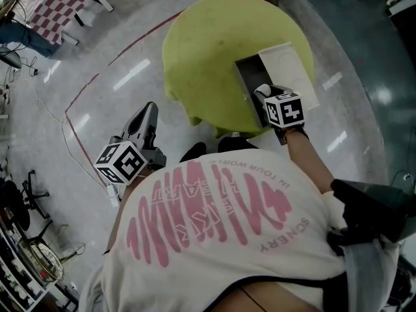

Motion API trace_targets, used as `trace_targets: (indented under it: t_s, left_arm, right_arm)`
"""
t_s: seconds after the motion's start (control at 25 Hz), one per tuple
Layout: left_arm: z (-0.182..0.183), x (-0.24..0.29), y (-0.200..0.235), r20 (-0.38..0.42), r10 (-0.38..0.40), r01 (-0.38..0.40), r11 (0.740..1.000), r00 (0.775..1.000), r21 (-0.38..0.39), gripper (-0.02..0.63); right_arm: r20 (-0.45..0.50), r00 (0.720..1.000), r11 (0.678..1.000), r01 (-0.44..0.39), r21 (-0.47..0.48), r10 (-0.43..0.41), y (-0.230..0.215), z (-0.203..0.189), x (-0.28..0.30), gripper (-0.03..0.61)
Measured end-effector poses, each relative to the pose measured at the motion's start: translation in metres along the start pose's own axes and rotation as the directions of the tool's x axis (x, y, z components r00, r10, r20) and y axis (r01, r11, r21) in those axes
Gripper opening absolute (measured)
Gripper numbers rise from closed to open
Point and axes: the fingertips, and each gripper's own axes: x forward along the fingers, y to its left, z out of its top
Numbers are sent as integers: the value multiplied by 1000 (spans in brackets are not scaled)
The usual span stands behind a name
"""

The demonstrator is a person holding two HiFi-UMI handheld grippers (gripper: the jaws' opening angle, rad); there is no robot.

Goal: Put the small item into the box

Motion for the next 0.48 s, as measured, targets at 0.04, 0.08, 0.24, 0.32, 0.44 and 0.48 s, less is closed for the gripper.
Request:
trace_targets:
  t_s: [0.04,0.08,0.24,0.32,0.44,0.48]
  left_arm:
    - [2,1,0,0,-2,2,1000,1000,3,8]
    - [3,0,1,1,-1,1,1000,1000,5,8]
    - [2,-1,5,0,11,-11,1000,1000,5,8]
    - [3,-2,9,2,16,-16,1000,1000,3,8]
    - [1,-3,12,6,21,-21,1000,1000,-4,6]
    - [-1,-2,12,6,21,-21,1000,1000,-6,8]
  right_arm:
    - [-6,1000,1000,-2,-4,2,1,0,1,172]
    - [-12,1000,1000,-5,-8,5,2,1,2,172]
    - [-29,1000,1000,-11,-22,10,3,-2,6,172]
    - [-37,999,999,-7,-31,6,4,-2,7,172]
    - [-65,998,998,-2,-57,-1,6,-5,10,172]
    - [-75,997,998,-1,-70,-4,6,-7,11,172]
